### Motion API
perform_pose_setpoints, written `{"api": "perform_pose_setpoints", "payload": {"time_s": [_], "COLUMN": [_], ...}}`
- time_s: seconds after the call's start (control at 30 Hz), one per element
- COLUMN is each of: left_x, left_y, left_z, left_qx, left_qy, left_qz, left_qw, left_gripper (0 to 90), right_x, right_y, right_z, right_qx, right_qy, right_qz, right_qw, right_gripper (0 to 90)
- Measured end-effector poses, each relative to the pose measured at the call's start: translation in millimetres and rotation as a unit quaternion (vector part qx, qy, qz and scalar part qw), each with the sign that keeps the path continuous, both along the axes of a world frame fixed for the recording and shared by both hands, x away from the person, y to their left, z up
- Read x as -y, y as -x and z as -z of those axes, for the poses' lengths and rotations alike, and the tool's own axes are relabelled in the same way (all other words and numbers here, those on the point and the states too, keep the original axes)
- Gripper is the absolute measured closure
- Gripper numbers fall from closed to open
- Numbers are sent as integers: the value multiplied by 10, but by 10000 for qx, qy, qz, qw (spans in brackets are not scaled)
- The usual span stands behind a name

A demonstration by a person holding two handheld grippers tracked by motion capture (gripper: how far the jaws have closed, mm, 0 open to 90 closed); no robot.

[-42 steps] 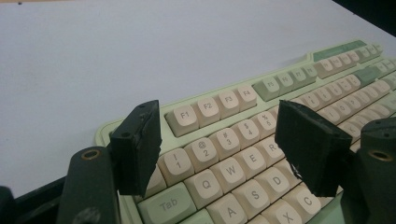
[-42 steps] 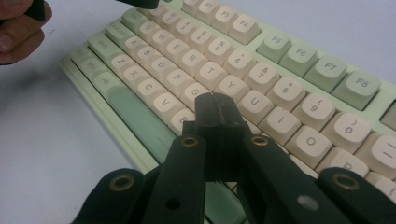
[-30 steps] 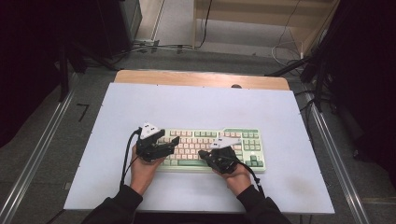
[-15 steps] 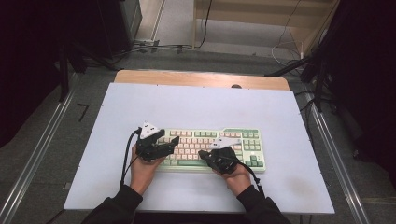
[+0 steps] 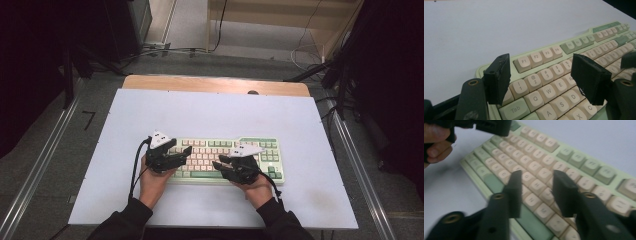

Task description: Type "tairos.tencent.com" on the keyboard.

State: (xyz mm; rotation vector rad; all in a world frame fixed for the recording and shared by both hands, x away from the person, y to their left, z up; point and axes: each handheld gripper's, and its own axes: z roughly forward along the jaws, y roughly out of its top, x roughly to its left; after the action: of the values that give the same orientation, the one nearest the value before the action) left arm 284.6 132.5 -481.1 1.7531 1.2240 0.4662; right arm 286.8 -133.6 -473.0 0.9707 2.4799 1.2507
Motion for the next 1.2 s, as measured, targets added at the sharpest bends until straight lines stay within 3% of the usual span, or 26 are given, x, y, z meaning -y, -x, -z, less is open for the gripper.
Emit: {"api": "perform_pose_setpoints", "payload": {"time_s": [0.13,0.33,0.4,0.5,0.57,0.63,0.73,0.83,0.93,1.2], "left_x": [15,55,70,101,152,238,414,545,611,624], "left_y": [5,13,18,18,-2,-17,-24,-33,-42,-77], "left_z": [0,-3,-9,-19,-16,-14,-5,27,47,73], "left_qx": [36,32,63,86,11,-35,-63,-115,-125,-214], "left_qy": [17,18,44,168,337,243,-73,-314,-468,-579], "left_qz": [29,99,110,259,593,836,1107,1216,1185,1019], "left_qw": [10000,9999,9999,9995,9977,9962,9938,9920,9918,9929], "left_gripper": [323,327,365,518,723,886,900,900,900,900], "right_x": [109,151,158,167,173,182,195,206,211,204], "right_y": [-65,-91,-92,-94,-100,-114,-129,-132,-134,-137], "right_z": [-39,-50,-52,-59,-60,-60,-57,-62,-62,-55], "right_qx": [-129,-208,-186,-197,-201,-223,-241,-234,-228,-248], "right_qy": [-106,-84,-80,-98,-88,-93,-105,-110,-109,-98], "right_qz": [315,475,501,519,537,591,629,651,652,649], "right_qw": [9994,9986,9985,9984,9983,9980,9977,9975,9976,9975], "right_gripper": [293,235,235,235,237,246,251,261,264,272]}}
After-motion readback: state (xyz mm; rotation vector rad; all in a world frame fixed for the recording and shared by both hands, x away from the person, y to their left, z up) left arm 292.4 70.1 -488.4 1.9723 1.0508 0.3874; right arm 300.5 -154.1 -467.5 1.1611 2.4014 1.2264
